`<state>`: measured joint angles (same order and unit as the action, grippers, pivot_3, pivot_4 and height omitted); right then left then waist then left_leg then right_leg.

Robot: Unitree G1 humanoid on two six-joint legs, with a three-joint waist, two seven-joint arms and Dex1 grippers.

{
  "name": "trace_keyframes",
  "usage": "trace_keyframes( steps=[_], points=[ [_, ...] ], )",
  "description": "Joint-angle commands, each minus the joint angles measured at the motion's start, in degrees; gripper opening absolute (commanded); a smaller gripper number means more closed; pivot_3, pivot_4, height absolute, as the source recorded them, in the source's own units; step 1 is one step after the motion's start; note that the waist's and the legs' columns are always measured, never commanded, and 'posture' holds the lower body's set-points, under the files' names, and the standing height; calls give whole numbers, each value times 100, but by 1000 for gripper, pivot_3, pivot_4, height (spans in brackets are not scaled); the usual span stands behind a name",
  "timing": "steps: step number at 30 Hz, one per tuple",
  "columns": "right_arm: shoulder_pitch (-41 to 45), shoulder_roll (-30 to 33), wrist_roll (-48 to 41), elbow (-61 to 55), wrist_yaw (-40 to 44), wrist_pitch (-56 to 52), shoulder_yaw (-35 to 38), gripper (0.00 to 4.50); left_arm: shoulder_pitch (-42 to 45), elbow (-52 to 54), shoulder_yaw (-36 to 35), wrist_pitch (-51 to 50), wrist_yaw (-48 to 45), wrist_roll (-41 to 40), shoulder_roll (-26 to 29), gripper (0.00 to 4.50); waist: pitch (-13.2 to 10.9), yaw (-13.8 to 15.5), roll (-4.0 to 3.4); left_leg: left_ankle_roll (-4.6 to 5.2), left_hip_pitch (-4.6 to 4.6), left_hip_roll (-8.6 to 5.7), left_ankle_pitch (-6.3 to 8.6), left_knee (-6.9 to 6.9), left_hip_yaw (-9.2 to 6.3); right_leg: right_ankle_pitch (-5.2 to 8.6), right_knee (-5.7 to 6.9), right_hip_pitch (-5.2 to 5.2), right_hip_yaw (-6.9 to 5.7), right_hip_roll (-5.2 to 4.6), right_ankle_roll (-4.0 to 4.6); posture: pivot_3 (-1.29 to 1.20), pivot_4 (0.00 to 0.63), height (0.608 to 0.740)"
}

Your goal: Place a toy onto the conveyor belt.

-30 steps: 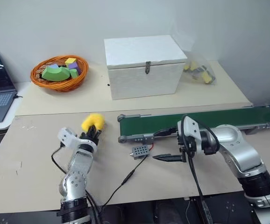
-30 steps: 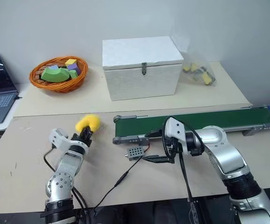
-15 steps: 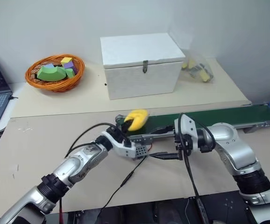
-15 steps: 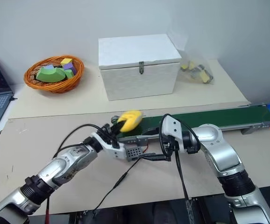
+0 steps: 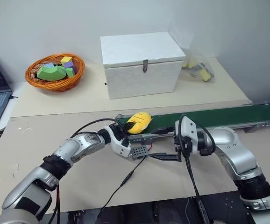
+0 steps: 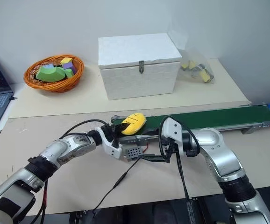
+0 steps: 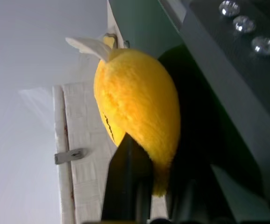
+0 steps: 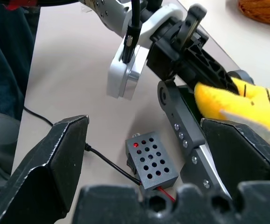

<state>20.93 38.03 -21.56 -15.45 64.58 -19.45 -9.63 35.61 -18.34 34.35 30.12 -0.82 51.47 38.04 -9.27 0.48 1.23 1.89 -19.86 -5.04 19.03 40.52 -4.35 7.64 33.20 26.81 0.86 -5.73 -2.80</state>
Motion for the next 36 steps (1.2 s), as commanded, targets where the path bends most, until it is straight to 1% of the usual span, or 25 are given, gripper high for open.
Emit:
trace_keyframes(
  steps=[1,2,10,18,20,22,24,26,27,28,30,31,32,36],
  points=[
    [-18,48,-118,-217,-60,-19,199,4500,-50,-128,-59,171,-170,-45,23,2254,0,-1,0,0,1,-1,0,2,0,0,0,-1,0,0,0,0,150,740],
    [-12,47,-108,-202,-66,-10,194,4500,-85,-107,-107,188,-212,-99,23,2524,1,-2,-1,0,2,-1,0,4,0,0,0,-5,0,0,0,0,150,740],
    [72,21,-80,-78,-53,38,144,4500,-315,161,-450,293,-767,-548,157,2524,1,-32,-1,4,8,0,3,12,0,0,1,-12,0,2,0,0,150,740],
    [176,-12,-58,60,-17,102,130,4500,-579,730,-930,340,-1361,-1041,523,2524,1,-57,-1,5,8,1,3,18,0,0,4,-12,1,3,0,0,150,740],
    [193,-22,-57,105,-6,122,129,4500,-630,780,-1021,319,-1445,-1121,549,2524,1,-52,-1,5,7,1,3,19,0,0,4,-12,1,2,0,0,150,740],
    [206,-36,-17,149,-16,149,106,4500,-693,783,-1141,294,-1560,-1370,525,2524,1,-51,-1,5,7,0,3,20,0,0,4,-12,1,2,0,0,150,740],
    [223,-41,5,180,-21,164,95,4500,-820,798,-1369,16,-2008,-2246,361,2524,1,-54,-1,6,7,1,4,21,0,0,4,-12,1,2,0,0,150,740],
    [235,-32,27,201,-23,175,97,4500,-954,929,-1654,-637,-2716,-3429,128,2524,1,-56,-2,6,5,1,4,21,0,0,6,-10,1,2,0,0,150,740],
    [234,-28,31,203,-22,176,100,4500,-997,1014,-1768,-920,-3020,-3853,50,2524,1,-58,-1,6,4,1,4,23,0,0,8,-9,0,1,0,0,150,740],
    [232,-17,38,208,-22,176,108,4500,-1053,1194,-1889,-1322,-3514,-4574,-20,2524,1,-69,-1,7,2,1,4,27,0,0,13,-8,-1,2,0,0,150,740],
    [200,5,21,166,-17,155,130,4500,-1236,1842,-2280,-2708,-4634,-6632,-108,2524,1,-87,-1,11,0,0,7,36,0,0,48,-4,-2,-1,-1,0,150,740],
    [193,9,17,158,-15,151,136,4500,-1299,2102,-2440,-3361,-5046,-7394,-79,2524,0,-108,-1,13,-5,0,8,39,0,1,52,0,-2,-2,-2,0,150,740],
    [191,8,21,157,-20,151,138,4500,-1351,2289,-2554,-3877,-5352,-7890,-8,2524,0,-118,-1,15,-11,0,9,44,0,1,61,8,-2,-3,-2,0,150,740],
    [189,28,25,158,-34,151,176,4500,-1549,2673,-2794,-4851,-5941,-8661,196,2524,0,-132,-1,16,-9,-2,9,54,6,3,80,13,-3,-5,-4,0,150,740]
  ],
)
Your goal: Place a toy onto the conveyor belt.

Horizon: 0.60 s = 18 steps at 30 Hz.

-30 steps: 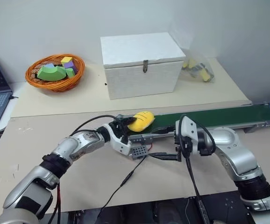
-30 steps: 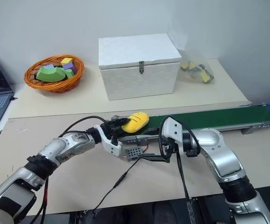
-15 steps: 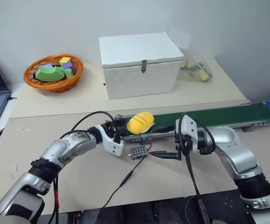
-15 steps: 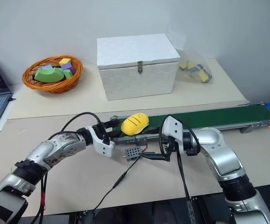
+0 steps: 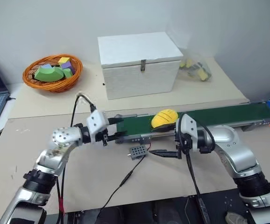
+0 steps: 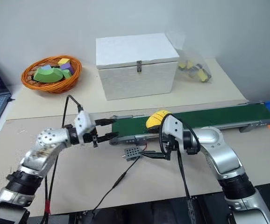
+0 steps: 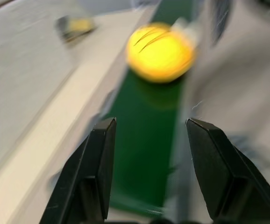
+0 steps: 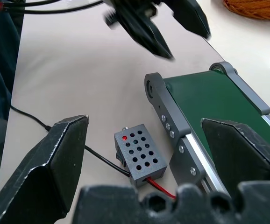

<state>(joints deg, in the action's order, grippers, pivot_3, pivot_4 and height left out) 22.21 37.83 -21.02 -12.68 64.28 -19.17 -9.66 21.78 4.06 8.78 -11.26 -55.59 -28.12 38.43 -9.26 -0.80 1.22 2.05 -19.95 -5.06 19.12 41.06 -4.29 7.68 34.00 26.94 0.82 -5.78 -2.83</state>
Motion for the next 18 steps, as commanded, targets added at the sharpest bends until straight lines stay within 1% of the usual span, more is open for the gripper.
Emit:
trace_keyframes(
  steps=[1,6,13,18],
  points=[
    [49,67,-36,-127,-11,117,208,4500,-216,528,-236,-875,-518,-766,187,2524,0,-18,0,0,2,0,0,0,1,0,0,-1,0,1,0,0,150,740],
    [-71,217,-99,-160,2,111,364,4500,-325,801,-352,-1188,-544,-869,100,2524,0,12,0,-2,13,0,-1,2,8,0,-2,-7,6,0,2,0,150,740],
    [-175,354,-162,-253,12,32,452,4500,-441,1021,-521,-977,53,-570,-355,2524,0,27,0,-4,21,-2,-2,3,8,0,-4,-15,9,-4,3,0,150,740],
    [-143,382,-161,-192,48,39,432,4500,-529,1172,-542,-1010,150,-495,-471,2524,0,15,0,-4,26,-2,-2,2,8,0,-4,-17,11,-4,4,0,150,740]
  ],
)
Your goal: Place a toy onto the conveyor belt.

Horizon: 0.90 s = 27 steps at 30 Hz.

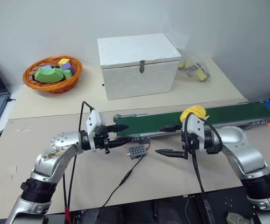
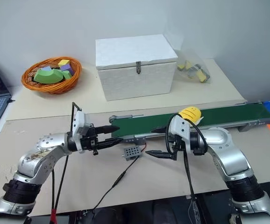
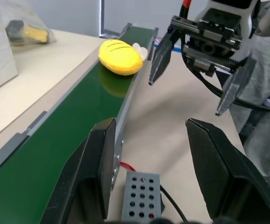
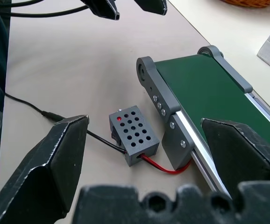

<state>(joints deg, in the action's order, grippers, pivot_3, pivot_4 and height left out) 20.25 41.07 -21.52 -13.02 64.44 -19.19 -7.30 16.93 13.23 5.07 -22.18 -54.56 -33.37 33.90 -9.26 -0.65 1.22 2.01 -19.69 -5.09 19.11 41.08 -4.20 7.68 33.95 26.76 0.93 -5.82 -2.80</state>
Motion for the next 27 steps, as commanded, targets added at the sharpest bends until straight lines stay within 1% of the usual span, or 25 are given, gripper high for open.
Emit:
trace_keyframes(
  steps=[1,7,14,27],
  points=[
    [64,56,-107,-142,38,41,195,4500,-51,265,-179,67,56,26,-26,2524,0,0,0,0,2,0,0,0,0,0,0,-2,0,0,0,0,150,740],
    [63,99,-43,-6,83,81,207,4500,-108,313,-243,23,68,56,-10,2524,-1,4,1,10,44,1,6,-8,0,1,-14,-45,0,0,0,0,150,740],
    [2,134,-157,49,221,99,285,4500,-133,315,-259,19,58,93,-5,2524,-1,4,1,9,44,1,6,-7,0,1,-15,-46,0,0,0,0,150,740],
    [-132,40,-98,337,398,338,290,4500,-113,249,-302,-24,15,106,-30,2524,-1,5,1,9,44,1,6,-9,0,1,-19,-46,0,0,0,0,150,740]
  ],
)
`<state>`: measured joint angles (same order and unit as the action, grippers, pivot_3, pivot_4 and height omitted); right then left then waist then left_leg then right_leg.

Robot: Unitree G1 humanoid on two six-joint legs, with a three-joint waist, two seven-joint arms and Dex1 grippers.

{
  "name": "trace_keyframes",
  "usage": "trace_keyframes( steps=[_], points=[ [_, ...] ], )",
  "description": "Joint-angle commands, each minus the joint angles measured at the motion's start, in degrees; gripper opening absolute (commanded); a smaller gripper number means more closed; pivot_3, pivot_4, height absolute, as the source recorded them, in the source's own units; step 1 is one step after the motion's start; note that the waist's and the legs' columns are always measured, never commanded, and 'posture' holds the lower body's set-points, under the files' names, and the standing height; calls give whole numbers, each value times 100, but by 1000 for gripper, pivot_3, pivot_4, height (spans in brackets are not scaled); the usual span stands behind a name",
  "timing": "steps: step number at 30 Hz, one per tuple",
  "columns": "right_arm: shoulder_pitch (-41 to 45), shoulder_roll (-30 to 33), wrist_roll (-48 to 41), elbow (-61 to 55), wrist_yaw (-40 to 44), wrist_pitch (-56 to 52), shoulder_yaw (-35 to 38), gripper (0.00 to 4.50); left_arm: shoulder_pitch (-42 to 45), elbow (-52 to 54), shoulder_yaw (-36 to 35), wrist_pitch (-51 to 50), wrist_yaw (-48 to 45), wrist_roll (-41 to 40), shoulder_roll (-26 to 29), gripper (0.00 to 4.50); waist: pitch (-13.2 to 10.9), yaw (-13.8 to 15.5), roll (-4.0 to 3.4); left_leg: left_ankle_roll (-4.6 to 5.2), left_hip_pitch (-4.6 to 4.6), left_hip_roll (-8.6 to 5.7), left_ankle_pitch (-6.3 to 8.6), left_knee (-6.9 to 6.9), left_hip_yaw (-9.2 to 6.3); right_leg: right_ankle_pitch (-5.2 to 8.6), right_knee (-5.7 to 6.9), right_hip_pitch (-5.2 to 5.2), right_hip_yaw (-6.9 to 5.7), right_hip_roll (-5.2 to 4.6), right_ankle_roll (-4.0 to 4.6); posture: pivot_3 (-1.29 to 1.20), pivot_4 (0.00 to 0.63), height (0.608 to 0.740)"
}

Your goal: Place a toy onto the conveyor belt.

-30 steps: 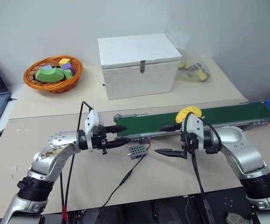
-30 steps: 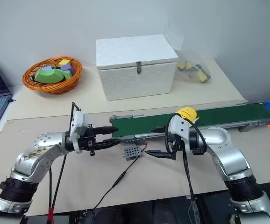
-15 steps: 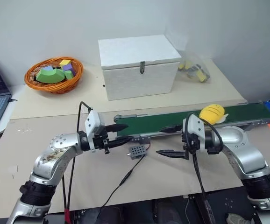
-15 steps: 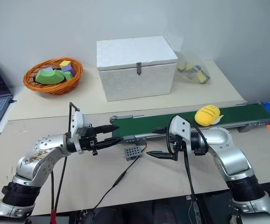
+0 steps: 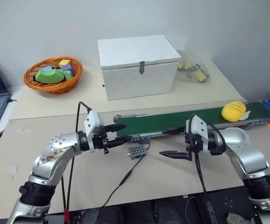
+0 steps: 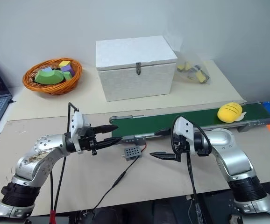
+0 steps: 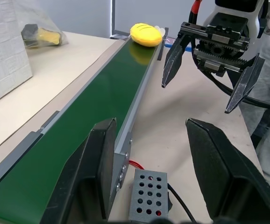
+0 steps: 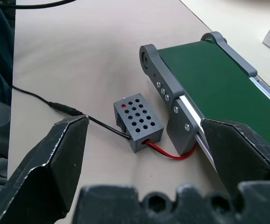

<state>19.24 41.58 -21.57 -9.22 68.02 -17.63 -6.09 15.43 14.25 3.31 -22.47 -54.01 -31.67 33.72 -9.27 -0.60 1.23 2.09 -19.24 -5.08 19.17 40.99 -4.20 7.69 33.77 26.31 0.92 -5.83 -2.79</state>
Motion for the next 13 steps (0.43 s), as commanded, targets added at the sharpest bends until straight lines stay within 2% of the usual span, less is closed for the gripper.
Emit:
trace_keyframes(
  steps=[1,13],
  points=[
    [-39,-18,-94,-20,46,201,174,4500,36,144,-122,5,-49,-66,-13,2524,0,1,0,0,0,0,0,0,0,0,0,0,0,0,0,0,150,740],
    [-7,-79,-47,69,45,247,122,4500,70,118,-175,-17,-57,-100,-79,2524,0,-1,0,0,0,0,0,-1,0,0,-2,0,0,-1,0,0,150,740]
  ],
)
